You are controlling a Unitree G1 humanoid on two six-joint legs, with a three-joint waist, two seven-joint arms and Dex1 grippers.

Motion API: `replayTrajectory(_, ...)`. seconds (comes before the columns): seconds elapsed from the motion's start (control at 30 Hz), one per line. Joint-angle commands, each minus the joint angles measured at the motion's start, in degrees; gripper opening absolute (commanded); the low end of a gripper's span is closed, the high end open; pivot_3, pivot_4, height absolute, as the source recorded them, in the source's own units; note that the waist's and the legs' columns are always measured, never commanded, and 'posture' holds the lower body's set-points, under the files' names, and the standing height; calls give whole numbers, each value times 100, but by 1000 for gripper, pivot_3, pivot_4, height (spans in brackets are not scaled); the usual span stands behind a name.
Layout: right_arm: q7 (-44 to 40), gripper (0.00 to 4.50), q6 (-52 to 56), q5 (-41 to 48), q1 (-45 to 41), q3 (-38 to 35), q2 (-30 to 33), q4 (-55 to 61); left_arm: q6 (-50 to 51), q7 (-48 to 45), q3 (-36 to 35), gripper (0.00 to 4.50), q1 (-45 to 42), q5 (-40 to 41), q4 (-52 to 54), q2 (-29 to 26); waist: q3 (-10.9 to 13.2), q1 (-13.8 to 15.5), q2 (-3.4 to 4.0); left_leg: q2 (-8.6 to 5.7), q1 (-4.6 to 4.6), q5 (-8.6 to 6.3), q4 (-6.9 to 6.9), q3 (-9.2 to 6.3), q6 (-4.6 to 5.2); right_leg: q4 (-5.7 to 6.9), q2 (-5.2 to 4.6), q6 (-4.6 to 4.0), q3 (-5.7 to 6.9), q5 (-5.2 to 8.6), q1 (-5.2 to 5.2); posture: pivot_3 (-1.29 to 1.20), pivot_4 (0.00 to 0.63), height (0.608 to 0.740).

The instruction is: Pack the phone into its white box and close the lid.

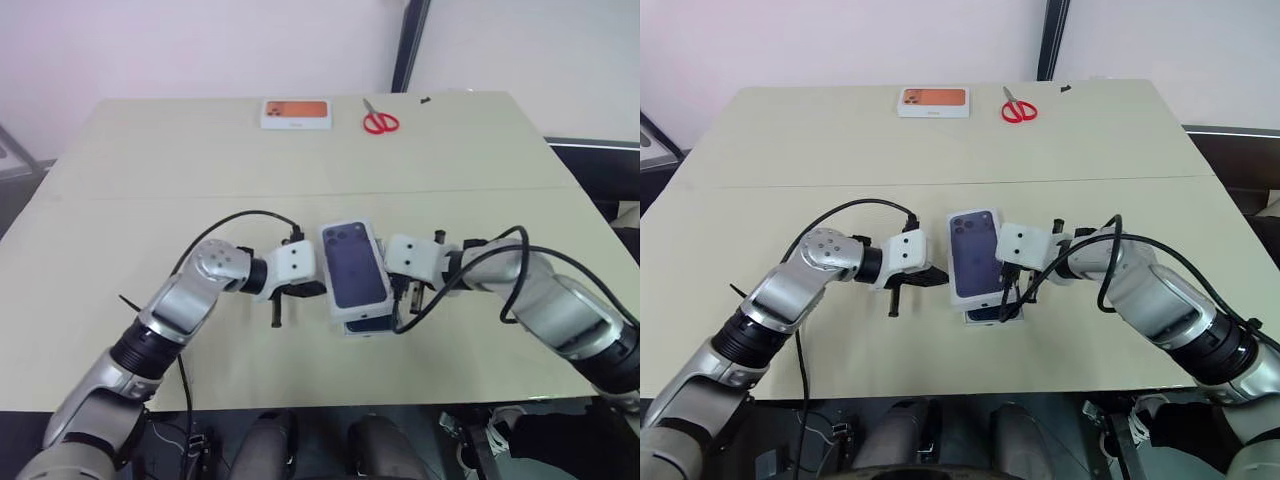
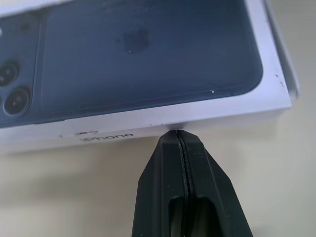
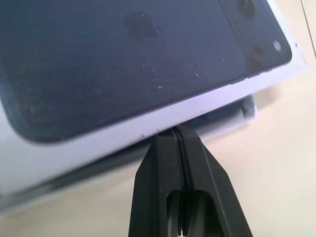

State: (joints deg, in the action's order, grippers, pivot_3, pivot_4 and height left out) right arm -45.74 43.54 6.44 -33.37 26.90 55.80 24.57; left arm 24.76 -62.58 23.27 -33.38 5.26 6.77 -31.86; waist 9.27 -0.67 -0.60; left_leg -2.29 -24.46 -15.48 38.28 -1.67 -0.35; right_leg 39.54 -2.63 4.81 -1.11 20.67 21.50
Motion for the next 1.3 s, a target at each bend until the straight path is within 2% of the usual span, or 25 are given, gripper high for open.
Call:
replayTrajectory(0.03,-201,22,-26,-23,38,-203,-50,426,-135,-5,-147,0,-119,168,204,140,0,-2,0,0,0,0,0,0,0,0,0,0,0,0,0,0,150,740)
replayTrajectory(0.37,-812,22,-135,-134,466,-297,207,919,-117,-221,-69,0,-29,213,399,131,0,10,0,0,1,0,2,-1,0,-2,0,0,0,0,-5,0,150,740)
replayTrajectory(0.93,-990,22,-73,-468,762,-568,210,909,-143,-466,141,0,19,117,579,150,0,2,0,0,3,1,3,-1,-2,-1,1,0,0,0,-6,0,150,740)
replayTrajectory(1.3,-939,22,-36,-648,840,-561,31,814,-208,-154,26,0,-31,-142,170,231,0,2,0,0,4,1,3,-1,-2,0,1,0,0,0,-6,0,150,740)
